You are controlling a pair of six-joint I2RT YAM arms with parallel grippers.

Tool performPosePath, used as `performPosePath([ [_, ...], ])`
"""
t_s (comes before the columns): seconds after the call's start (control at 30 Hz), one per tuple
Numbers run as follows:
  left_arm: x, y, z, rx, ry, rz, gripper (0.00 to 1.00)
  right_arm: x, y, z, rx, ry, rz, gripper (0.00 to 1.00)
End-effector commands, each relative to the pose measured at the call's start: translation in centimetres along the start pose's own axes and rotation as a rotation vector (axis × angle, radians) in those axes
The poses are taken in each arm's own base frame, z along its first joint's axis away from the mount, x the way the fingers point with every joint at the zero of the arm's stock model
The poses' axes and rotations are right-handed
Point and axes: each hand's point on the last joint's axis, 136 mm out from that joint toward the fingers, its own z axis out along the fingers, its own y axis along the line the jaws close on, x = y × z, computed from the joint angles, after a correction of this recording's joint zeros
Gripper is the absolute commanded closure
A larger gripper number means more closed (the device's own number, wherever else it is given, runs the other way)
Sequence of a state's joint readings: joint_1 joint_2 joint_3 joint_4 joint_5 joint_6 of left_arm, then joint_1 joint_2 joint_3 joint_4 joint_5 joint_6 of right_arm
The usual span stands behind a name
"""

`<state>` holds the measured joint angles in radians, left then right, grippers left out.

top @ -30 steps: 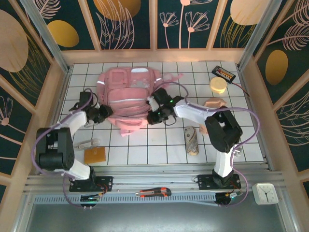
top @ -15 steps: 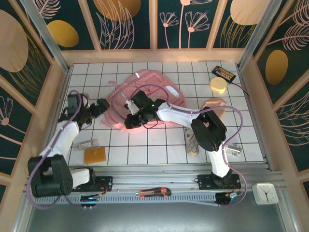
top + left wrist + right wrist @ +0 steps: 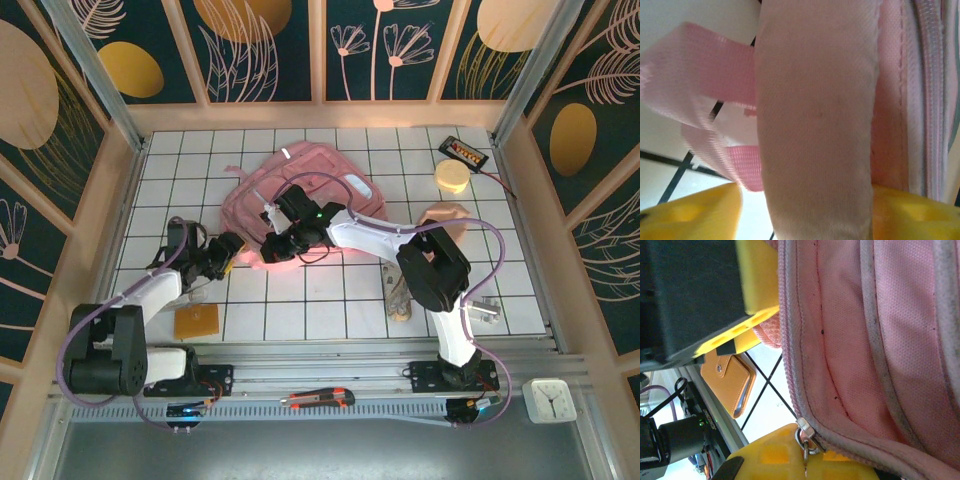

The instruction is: Pack the student bag

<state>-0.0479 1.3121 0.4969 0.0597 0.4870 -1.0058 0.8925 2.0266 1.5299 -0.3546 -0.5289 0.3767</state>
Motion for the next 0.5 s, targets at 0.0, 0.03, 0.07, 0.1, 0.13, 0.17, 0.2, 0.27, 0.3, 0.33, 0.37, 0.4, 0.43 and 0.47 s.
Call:
performPosePath([
  [0.0,-0.6,-0.9,0.8,0.047,-0.012,-0.021,0.81,-0.8,0.0,-0.8,-0.001,-0.035,-0.013,1.00],
  [0.03,-0.9,-0.7,0.9,0.039,-0.021,-0.025,0.90,-0.7,-0.1,-0.9,0.002,-0.033,-0.010,1.00],
  [0.07,-1.0,-0.6,1.0,0.036,-0.026,-0.029,0.95,-0.6,-0.2,-1.1,0.007,-0.033,-0.008,1.00],
  [0.1,-1.1,-0.4,1.1,0.027,-0.036,-0.035,1.00,-0.5,-0.5,-1.3,0.018,-0.033,-0.003,1.00],
  [0.13,-1.4,-0.2,1.0,0.019,-0.050,-0.039,1.00,-0.3,-0.9,-1.5,0.033,-0.029,0.005,1.00],
  [0.17,-1.6,-0.1,1.0,0.015,-0.067,-0.043,1.00,0.1,-1.5,-1.8,0.051,-0.021,0.017,1.00],
  [0.2,-1.8,-0.1,0.9,0.013,-0.082,-0.047,1.00,0.5,-2.2,-2.3,0.074,-0.013,0.030,1.00],
  [0.27,-2.2,0.0,0.7,0.010,-0.109,-0.052,1.00,1.8,-4.1,-3.4,0.124,0.003,0.074,1.00],
  [0.3,-2.4,0.0,0.7,0.008,-0.120,-0.053,1.00,2.6,-5.1,-4.2,0.148,0.009,0.099,1.00],
  [0.33,-2.7,-0.1,0.6,0.005,-0.130,-0.053,1.00,3.5,-6.3,-5.0,0.172,0.014,0.127,1.00],
  [0.37,-2.9,-0.1,0.6,0.002,-0.136,-0.052,1.00,4.2,-7.2,-5.8,0.191,0.014,0.148,1.00],
  [0.4,-3.1,-0.2,0.6,0.000,-0.143,-0.052,1.00,5.4,-8.5,-6.6,0.216,0.022,0.177,1.00],
  [0.43,-3.3,-0.5,0.6,0.004,-0.149,-0.051,1.00,6.2,-9.5,-7.5,0.238,0.023,0.197,1.00],
  [0.47,-3.4,-0.7,0.6,0.007,-0.151,-0.048,1.00,7.1,-10.5,-8.2,0.260,0.026,0.214,1.00],
])
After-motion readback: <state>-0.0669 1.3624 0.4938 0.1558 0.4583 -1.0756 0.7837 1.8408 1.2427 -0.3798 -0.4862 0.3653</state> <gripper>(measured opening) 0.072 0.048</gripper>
